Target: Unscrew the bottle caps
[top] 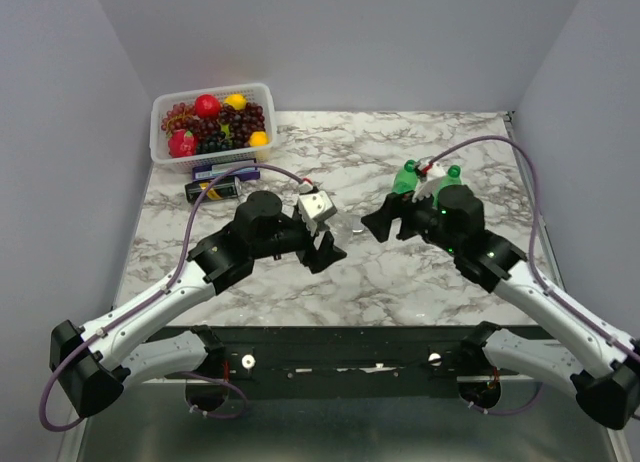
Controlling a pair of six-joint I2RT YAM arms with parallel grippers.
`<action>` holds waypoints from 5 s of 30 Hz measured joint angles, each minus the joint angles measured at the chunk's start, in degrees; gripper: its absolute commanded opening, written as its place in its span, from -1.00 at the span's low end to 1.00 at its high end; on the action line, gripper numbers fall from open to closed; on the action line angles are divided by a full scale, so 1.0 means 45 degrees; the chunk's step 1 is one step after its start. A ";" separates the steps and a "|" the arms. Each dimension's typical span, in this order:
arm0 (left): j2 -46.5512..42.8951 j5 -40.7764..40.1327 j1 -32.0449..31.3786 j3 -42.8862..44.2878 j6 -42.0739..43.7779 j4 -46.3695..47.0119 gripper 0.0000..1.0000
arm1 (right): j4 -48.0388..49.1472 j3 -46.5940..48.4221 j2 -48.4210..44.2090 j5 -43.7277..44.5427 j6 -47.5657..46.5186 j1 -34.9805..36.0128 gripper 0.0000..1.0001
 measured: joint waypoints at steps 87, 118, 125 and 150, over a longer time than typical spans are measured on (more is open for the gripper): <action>-0.0015 -0.4556 0.2045 0.0534 -0.0996 -0.1384 0.98 | -0.1870 0.5571 0.6144 0.2555 -0.1671 -0.0306 -0.78; -0.0661 -0.5440 0.3264 0.0559 -0.1972 -0.1418 0.97 | -0.2030 0.8840 1.2808 0.4575 -0.2501 -0.0345 -0.30; -0.0661 -0.5435 0.3264 0.0559 -0.1967 -0.1418 0.98 | -0.2021 0.8840 1.2808 0.4571 -0.2380 -0.0355 0.23; -0.0661 -0.5411 0.3264 0.0559 -0.1967 -0.1418 0.98 | -0.1865 0.8514 1.1992 0.4493 -0.2278 -0.0355 1.00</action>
